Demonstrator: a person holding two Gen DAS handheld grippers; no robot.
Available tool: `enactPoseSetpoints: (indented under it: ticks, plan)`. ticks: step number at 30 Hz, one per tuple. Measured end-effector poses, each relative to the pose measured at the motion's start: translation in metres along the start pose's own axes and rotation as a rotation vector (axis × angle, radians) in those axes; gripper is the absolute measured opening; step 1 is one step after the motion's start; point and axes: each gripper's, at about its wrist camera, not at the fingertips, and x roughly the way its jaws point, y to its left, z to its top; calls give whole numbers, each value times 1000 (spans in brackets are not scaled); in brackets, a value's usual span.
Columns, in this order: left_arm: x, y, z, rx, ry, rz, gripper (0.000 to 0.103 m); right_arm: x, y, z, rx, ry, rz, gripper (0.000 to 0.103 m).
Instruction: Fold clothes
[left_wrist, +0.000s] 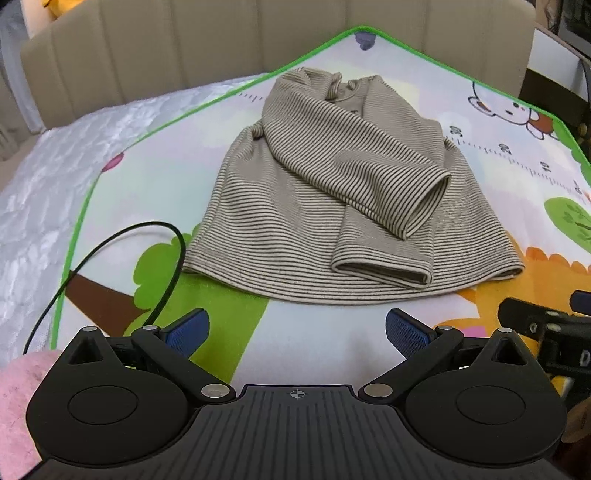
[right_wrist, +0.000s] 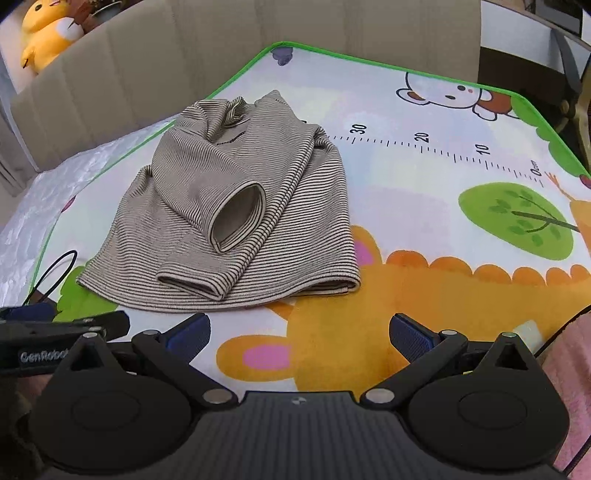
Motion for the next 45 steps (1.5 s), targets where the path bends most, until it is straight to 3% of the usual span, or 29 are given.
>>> enactPoseSetpoints:
  ticks: [6, 13, 18, 27, 32, 45]
  plan:
    - [0, -1, 0, 0, -4, -7, 103, 2, -4, 13, -9, 39, 17, 103]
    - [3, 3, 1, -34, 4, -8, 103, 0, -6, 11, 4, 29, -34, 103]
    - [1, 3, 1, -37, -2, -5, 103, 0, -11, 24, 24, -12, -24, 103]
    - [-3, 0, -1, -23, -21, 10, 103, 0, -12, 17, 50, -1, -7, 103]
    - [-5, 0, -3, -21, -45, 10, 103, -7, -5, 9, -6, -23, -6, 103]
    - [-2, -3, -2, -13, -32, 28, 103, 2, -11, 2, -16, 12, -6, 103]
